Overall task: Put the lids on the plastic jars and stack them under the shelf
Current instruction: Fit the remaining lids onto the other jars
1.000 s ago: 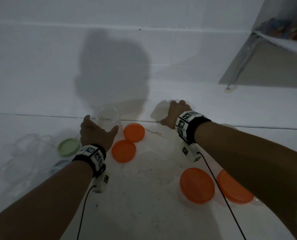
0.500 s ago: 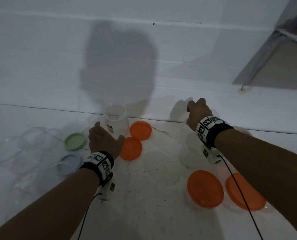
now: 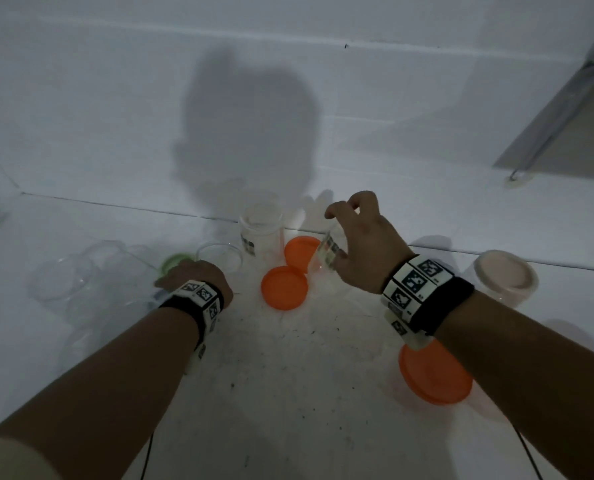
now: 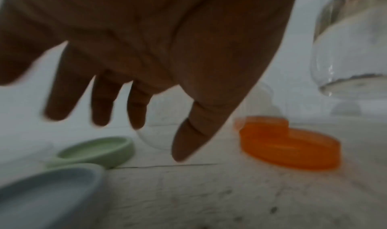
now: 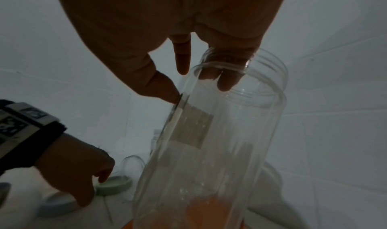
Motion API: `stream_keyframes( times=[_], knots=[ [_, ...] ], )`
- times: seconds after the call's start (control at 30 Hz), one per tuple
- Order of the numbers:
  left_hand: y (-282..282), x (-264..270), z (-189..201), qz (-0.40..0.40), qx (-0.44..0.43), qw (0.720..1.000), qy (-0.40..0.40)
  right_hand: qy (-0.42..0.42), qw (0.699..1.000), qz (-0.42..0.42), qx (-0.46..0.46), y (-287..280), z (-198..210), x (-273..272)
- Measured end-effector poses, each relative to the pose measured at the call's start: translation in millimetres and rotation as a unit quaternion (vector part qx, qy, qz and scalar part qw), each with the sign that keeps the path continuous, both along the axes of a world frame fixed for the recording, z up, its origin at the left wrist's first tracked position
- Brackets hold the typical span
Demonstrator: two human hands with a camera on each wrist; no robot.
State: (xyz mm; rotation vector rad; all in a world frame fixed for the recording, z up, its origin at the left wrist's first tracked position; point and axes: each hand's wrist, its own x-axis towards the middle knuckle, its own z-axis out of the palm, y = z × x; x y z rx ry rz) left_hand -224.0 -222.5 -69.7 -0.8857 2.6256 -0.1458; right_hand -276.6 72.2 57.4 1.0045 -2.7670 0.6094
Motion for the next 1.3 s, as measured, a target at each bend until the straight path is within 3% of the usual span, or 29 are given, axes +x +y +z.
stream_keyframes(
  times=[0.13,0.2,0.3,0.37,0.43,0.5,0.53,0.63,0.77,0.87,1.0,1.13,1.2,1.3],
  knots=[
    [-20,9,-4,-0.100,0.053,0.987,-0.116,-0.045,0.999,0.013,0.008,-15,-11,25],
    [-26,13,-8,-0.107,0.081,0.981,-0.138,-0.072,0.997,0.027,0.026,-20,-14,38],
    [-50,4,-44,-0.122,0.077,0.974,-0.172,-0.077,0.993,0.071,0.058,-24,-23,57],
    [-56,3,-54,-0.102,0.089,0.985,-0.106,-0.084,0.989,0.093,0.080,-25,-30,69],
    [-39,19,-35,-0.106,0.089,0.987,-0.085,-0.082,0.985,0.114,0.099,-25,-38,85],
    [-19,35,-16,-0.104,0.141,0.984,-0.033,-0.059,0.984,0.137,0.097,-26,-43,98],
    [-11,38,-12,-0.076,0.163,0.984,0.006,-0.042,0.984,0.146,0.089,-28,-44,103],
    [5,42,-7,-0.096,0.165,0.981,0.035,-0.004,0.985,0.159,0.064,-27,-46,113],
    [24,54,24,-0.114,0.209,0.963,0.125,0.041,0.993,0.113,-0.007,-19,-52,125],
    [28,65,55,-0.132,0.266,0.930,0.217,-0.052,0.995,0.028,-0.077,-19,-55,130],
    [35,81,98,-0.212,0.368,0.855,0.299,-0.052,0.983,-0.049,-0.172,-19,-65,139],
    [54,83,114,-0.348,0.348,0.803,0.336,-0.174,0.919,-0.225,-0.274,-20,-78,142],
    [63,83,110,-0.425,0.337,0.772,0.332,-0.241,0.895,-0.233,-0.295,-20,-88,141],
    [78,82,101,-0.506,0.297,0.757,0.287,-0.295,0.878,-0.198,-0.321,-22,-100,140]
  ],
)
